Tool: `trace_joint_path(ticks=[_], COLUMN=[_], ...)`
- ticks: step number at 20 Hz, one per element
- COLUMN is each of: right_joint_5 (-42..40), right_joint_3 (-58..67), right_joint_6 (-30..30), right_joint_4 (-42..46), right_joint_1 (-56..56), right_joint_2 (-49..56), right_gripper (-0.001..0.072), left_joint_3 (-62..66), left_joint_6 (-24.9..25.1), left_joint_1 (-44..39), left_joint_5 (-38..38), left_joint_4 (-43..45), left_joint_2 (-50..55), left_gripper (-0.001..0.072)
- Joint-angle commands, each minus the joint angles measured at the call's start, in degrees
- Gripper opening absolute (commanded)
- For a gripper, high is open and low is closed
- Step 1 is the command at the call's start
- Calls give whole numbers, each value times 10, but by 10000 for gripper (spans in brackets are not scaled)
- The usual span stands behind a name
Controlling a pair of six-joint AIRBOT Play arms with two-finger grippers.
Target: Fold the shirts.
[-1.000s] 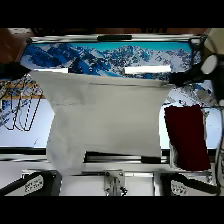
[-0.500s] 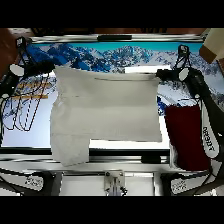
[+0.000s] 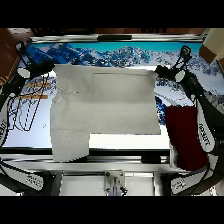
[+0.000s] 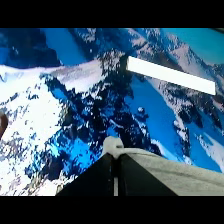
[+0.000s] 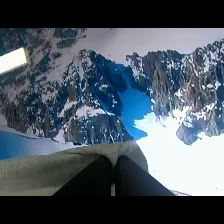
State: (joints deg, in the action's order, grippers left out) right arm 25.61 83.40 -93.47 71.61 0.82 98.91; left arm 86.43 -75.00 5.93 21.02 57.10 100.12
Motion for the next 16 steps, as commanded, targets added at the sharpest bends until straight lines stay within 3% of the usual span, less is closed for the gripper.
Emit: trace_joint_path(ticks=[1,3,6,10,16], right_joint_5=[82,147,251,373,394], right_joint_3=[0,0,0,-1,-1], right_joint_6=[0,0,1,-8,-20], right_joint_4=[2,18,82,121,110], right_joint_1=[1,3,5,3,-29], right_joint_2=[11,0,-37,-39,0], right_gripper=[72,72,72,72,73], left_joint_3=[1,4,23,18,-16], left_joint_6=[-26,-25,-2,-23,-23], left_joint_1=[-2,8,37,62,55], left_joint_5=[82,153,320,501,515], left_joint_4=[-1,-1,19,85,85], left_joint_2=[22,14,2,13,16], left_gripper=[39,39,38,38,38])
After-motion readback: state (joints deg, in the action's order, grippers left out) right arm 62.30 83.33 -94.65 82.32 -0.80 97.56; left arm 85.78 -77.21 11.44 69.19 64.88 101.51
